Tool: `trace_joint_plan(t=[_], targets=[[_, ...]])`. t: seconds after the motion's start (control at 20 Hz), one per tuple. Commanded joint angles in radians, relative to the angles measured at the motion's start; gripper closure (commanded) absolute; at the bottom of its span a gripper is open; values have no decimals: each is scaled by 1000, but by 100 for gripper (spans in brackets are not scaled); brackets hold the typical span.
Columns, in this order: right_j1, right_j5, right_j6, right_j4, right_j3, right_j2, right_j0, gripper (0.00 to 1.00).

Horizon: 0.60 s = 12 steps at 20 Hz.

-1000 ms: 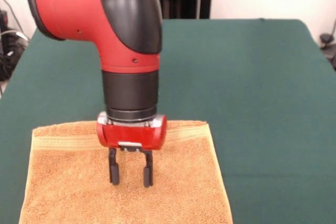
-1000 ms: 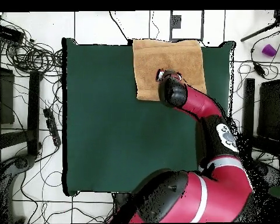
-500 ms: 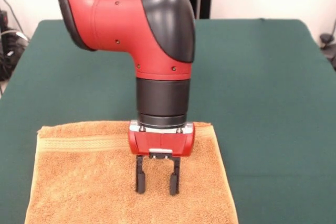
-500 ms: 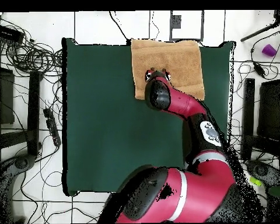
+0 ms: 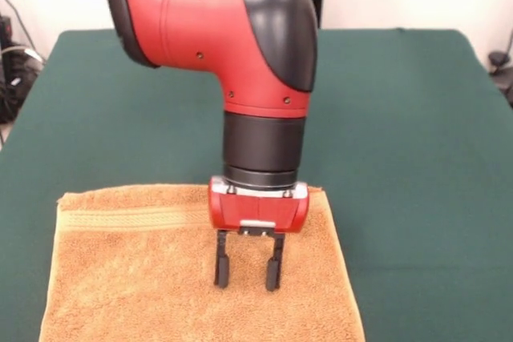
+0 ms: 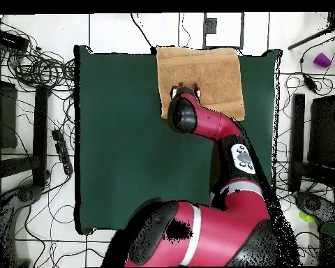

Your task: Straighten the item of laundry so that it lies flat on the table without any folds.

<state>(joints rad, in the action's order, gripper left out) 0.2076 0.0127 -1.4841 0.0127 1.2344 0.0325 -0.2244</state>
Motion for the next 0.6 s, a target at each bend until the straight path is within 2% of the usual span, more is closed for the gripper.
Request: trace_joint_plan(t=[0.05, 0.35, 0.6], targets=[[-61, 54, -243, 43, 146, -36, 118, 0], [-27, 36, -280, 62, 231, -51, 140, 0], [-33, 22, -303, 103, 246, -97, 185, 0]])
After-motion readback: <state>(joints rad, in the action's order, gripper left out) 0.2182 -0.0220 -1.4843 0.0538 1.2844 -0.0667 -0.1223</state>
